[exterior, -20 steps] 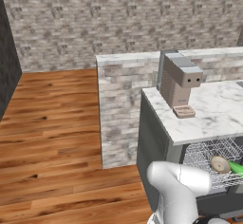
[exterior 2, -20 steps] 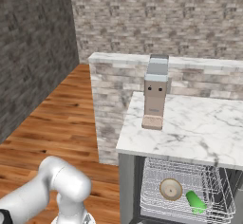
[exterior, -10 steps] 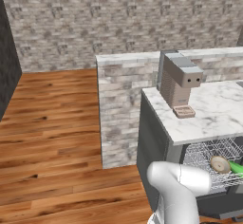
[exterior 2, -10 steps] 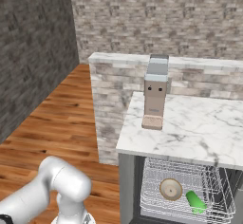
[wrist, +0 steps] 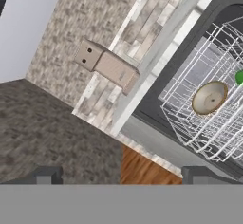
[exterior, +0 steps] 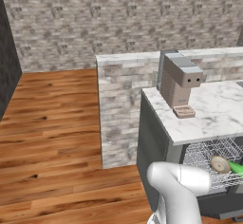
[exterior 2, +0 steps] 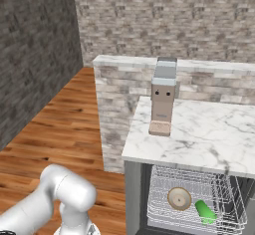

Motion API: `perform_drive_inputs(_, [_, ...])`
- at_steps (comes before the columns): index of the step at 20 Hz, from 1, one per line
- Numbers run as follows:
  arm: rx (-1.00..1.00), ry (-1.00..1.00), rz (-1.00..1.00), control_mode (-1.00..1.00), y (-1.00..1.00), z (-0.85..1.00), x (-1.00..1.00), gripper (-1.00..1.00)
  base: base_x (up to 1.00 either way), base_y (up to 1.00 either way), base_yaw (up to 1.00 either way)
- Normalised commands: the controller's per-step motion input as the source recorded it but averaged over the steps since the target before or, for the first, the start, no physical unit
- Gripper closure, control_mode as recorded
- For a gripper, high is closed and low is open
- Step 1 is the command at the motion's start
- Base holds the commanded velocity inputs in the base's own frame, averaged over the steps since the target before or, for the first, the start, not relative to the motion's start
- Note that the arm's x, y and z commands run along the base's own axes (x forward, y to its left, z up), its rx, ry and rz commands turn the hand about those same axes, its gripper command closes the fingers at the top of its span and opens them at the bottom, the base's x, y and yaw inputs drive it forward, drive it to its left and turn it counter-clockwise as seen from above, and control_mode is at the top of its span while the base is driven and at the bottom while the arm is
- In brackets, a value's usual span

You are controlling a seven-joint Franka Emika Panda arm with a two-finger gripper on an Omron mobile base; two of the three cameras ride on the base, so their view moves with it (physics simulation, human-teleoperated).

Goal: Pick up the cup and bowl from the counter, place them in the dishwasher, and close the dishwasher door.

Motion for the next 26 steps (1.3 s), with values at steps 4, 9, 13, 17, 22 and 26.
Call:
perform_drive_inputs(4, [0.00,-0.05,0.00,-1.00,-0.05,-0.30,0.00,-1.00,0.00,0.00,0.00])
perform_drive_inputs(9, [0.00,-0.05,0.00,-1.00,-0.15,-0.34,0.00,-1.00,0.00,0.00,0.00])
perform_drive_inputs(13, [0.00,-0.04,0.00,-1.00,-0.20,-0.40,0.00,-1.00,0.00,0.00,0.00])
perform_drive_inputs(17, [0.00,-0.03,0.00,-1.00,-0.21,-0.42,0.00,-1.00,0.00,0.00,0.00])
perform_drive_inputs(22, [0.00,-0.03,0.00,-1.00,-0.26,-0.33,0.03,-1.00,0.00,0.00,0.00])
perform_drive_inputs(26, [0.00,-0.03,0.00,-1.00,-0.35,-0.27,0.14,-1.00,0.00,0.00,0.00])
